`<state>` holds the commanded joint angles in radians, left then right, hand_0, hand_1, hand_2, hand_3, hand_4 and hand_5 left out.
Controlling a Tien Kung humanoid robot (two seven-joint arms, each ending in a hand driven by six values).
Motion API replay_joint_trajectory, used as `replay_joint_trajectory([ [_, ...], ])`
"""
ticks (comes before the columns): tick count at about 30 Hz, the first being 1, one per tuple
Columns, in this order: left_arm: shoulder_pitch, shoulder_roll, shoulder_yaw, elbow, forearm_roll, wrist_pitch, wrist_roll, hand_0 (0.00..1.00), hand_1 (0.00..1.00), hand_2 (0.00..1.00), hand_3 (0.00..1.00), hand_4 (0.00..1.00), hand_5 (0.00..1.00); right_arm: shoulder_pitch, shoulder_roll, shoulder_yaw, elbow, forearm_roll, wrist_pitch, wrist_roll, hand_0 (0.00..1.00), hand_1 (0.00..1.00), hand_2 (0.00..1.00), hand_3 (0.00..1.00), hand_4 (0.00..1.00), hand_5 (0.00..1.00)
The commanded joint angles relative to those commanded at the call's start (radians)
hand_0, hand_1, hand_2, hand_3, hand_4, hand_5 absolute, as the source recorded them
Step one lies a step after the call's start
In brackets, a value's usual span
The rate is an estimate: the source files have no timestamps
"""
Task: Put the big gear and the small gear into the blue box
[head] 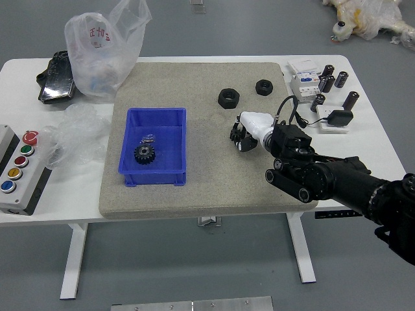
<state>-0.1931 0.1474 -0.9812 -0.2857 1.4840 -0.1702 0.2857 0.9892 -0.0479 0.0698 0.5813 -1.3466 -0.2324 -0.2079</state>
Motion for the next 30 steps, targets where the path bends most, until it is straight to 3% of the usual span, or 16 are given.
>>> replay_joint_trajectory([
  [4,0.001,-0.001,0.002,0.000,-0.004,0.001,0.000,0.712,0.531,0.538,0.667,0.693,0.486,-0.006,-0.014,-0.037,0.030,0.033,-0.051,0.011,0.584,0.507,0.307,0.453,0.397,0.068],
  [8,0.005,-0.001,0.003,0.000,-0.008,0.003,0.001,0.712,0.532,0.538,0.668,0.693,0.486,-0.025,-0.043,0.039,0.118,-0.047,-0.082,-0.003,0.581,0.504,0.303,0.450,0.390,0.064],
  [14,0.006,-0.002,0.008,0.001,-0.015,0.006,-0.001,0.712,0.533,0.538,0.667,0.694,0.488,-0.050,-0.061,0.157,0.277,-0.194,-0.085,-0.040,0.583,0.506,0.297,0.461,0.393,0.063],
  [25,0.007,-0.003,0.007,-0.001,-0.013,0.003,0.000,0.712,0.532,0.538,0.669,0.694,0.487,-0.055,-0.006,0.177,0.573,-0.430,-0.065,-0.091,0.591,0.505,0.273,0.506,0.411,0.029],
  [26,0.007,-0.003,0.007,-0.001,-0.014,0.003,0.001,0.712,0.532,0.538,0.668,0.694,0.489,-0.054,-0.001,0.175,0.589,-0.438,-0.064,-0.093,0.591,0.498,0.234,0.572,0.417,0.002],
  [30,0.007,-0.003,0.008,-0.001,-0.015,0.002,0.001,0.712,0.532,0.538,0.668,0.694,0.489,-0.053,0.010,0.167,0.610,-0.458,-0.059,-0.098,0.591,0.498,0.234,0.572,0.417,0.002],
])
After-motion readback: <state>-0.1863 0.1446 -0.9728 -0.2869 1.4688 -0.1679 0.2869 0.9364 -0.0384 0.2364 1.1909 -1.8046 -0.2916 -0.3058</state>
